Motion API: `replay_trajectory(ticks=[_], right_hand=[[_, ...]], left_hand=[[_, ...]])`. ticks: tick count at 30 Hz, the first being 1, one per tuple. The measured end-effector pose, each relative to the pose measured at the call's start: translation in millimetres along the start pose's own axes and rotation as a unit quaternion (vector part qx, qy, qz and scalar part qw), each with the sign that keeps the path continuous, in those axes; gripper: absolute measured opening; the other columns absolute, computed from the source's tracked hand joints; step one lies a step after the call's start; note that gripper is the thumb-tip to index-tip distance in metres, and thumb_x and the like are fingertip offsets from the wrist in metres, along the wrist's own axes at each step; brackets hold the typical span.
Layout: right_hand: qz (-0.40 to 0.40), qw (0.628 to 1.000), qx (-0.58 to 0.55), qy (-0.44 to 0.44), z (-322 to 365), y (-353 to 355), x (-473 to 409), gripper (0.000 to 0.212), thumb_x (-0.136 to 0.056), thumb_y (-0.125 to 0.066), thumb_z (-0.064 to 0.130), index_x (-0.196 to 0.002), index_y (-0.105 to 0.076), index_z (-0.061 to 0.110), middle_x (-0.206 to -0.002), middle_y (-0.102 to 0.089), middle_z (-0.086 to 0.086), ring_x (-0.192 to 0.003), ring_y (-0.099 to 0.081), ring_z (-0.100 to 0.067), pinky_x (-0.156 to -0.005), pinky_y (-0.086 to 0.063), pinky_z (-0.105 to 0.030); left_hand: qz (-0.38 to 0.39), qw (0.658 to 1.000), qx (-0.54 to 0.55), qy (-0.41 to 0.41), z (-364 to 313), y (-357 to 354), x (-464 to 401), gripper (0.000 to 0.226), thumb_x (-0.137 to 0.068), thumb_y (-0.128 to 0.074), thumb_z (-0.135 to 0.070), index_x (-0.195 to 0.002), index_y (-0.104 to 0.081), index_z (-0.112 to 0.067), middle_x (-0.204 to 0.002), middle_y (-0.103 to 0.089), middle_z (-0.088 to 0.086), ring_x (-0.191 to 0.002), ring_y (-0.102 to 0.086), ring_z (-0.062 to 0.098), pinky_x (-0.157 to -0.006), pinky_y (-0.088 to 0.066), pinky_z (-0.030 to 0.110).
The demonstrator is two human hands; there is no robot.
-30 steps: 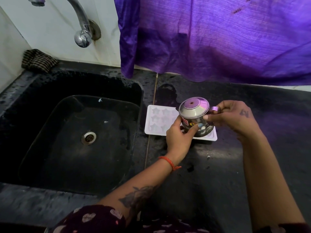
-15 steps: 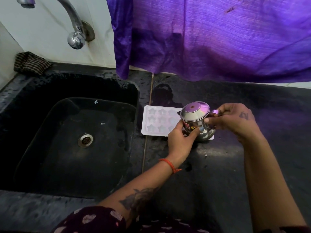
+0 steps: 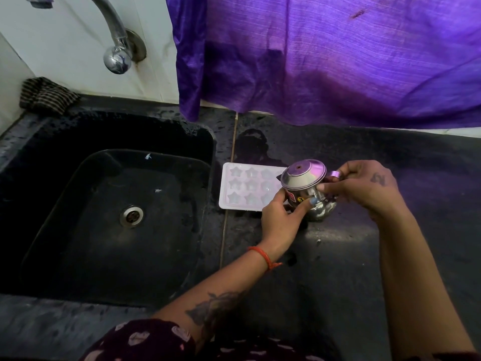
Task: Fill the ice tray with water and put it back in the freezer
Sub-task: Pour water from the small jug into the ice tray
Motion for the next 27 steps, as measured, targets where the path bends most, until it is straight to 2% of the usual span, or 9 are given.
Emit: replay_trajectory(ticks=[11, 16, 19, 22, 24, 27], right_hand=[[-0.005, 1.0, 0.018, 0.003, 3.5, 0.3, 0.0, 0.025, -0.061, -0.087, 0.022, -0.068, -0.063, 0.015, -0.064, -0.069, -0.001, -0.06, -0.063, -0.012, -0.06, -0.048, -0.028], [-0.008, 1.0, 0.021, 0.0, 4.3, 0.6, -0.1, 0.027, -0.059, -0.088, 0.024, -0.068, -0.065, 0.015, -0.064, -0.07, -0.002, -0.063, -0.067, -0.015, -0.07, -0.055, -0.035], [-0.003, 1.0, 0.015, -0.003, 4.3, 0.5, -0.2, 0.026, -0.059, -0.088, 0.022, -0.069, -0.065, 0.014, -0.066, -0.071, -0.004, -0.069, -0.07, -0.02, -0.076, -0.058, -0.041], [-0.006, 1.0, 0.001, 0.001, 4.2, 0.6, 0.2, 0.026, -0.059, -0.088, 0.019, -0.067, -0.064, 0.013, -0.06, -0.068, -0.001, -0.06, -0.066, -0.015, -0.065, -0.056, -0.034], [-0.005, 1.0, -0.017, 0.001, 2.7, 0.8, 0.3, 0.027, -0.059, -0.088, 0.017, -0.065, -0.062, 0.013, -0.056, -0.066, 0.0, -0.055, -0.062, -0.011, -0.055, -0.049, -0.026], [0.011, 0.997, -0.07, 0.001, -2.1, 0.9, 0.8, 0.027, -0.059, -0.087, 0.009, -0.063, -0.06, 0.013, -0.05, -0.065, 0.003, -0.05, -0.061, -0.007, -0.05, -0.045, -0.019]], left_hand=[[0.002, 1.0, 0.0, 0.003, -1.9, 0.8, 0.5, 0.036, -0.08, -0.073, -0.035, -0.111, -0.064, -0.018, -0.095, -0.068, -0.008, -0.089, -0.063, 0.005, -0.085, -0.053, 0.028], [0.006, 1.0, -0.002, 0.001, -3.1, 1.5, -0.2, 0.036, -0.08, -0.073, -0.034, -0.111, -0.064, -0.019, -0.092, -0.066, -0.011, -0.081, -0.058, -0.006, -0.078, -0.05, 0.018], [0.002, 1.0, -0.003, 0.003, -3.0, 2.0, -0.7, 0.035, -0.08, -0.073, -0.034, -0.11, -0.064, -0.019, -0.091, -0.066, -0.012, -0.081, -0.059, -0.005, -0.08, -0.051, 0.02], [-0.002, 1.0, 0.002, 0.005, -3.4, 1.8, -0.3, 0.037, -0.079, -0.074, -0.034, -0.111, -0.064, -0.019, -0.094, -0.07, -0.007, -0.087, -0.064, 0.004, -0.084, -0.053, 0.028], [-0.008, 1.0, 0.003, 0.003, -3.7, 1.9, -0.5, 0.04, -0.078, -0.075, -0.035, -0.113, -0.064, -0.018, -0.097, -0.071, -0.004, -0.091, -0.065, 0.009, -0.086, -0.054, 0.032], [-0.013, 1.0, 0.002, -0.004, -5.4, 1.6, -0.5, 0.043, -0.077, -0.076, -0.034, -0.115, -0.062, -0.02, -0.101, -0.071, -0.002, -0.095, -0.065, 0.011, -0.088, -0.054, 0.036]])
Point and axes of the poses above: each hand's wrist, its own x-axis away from the middle knuckle, its own y-axis out of the back of the hand, z = x × y, the point moved 5 cm from there along -x, towards the middle knuckle
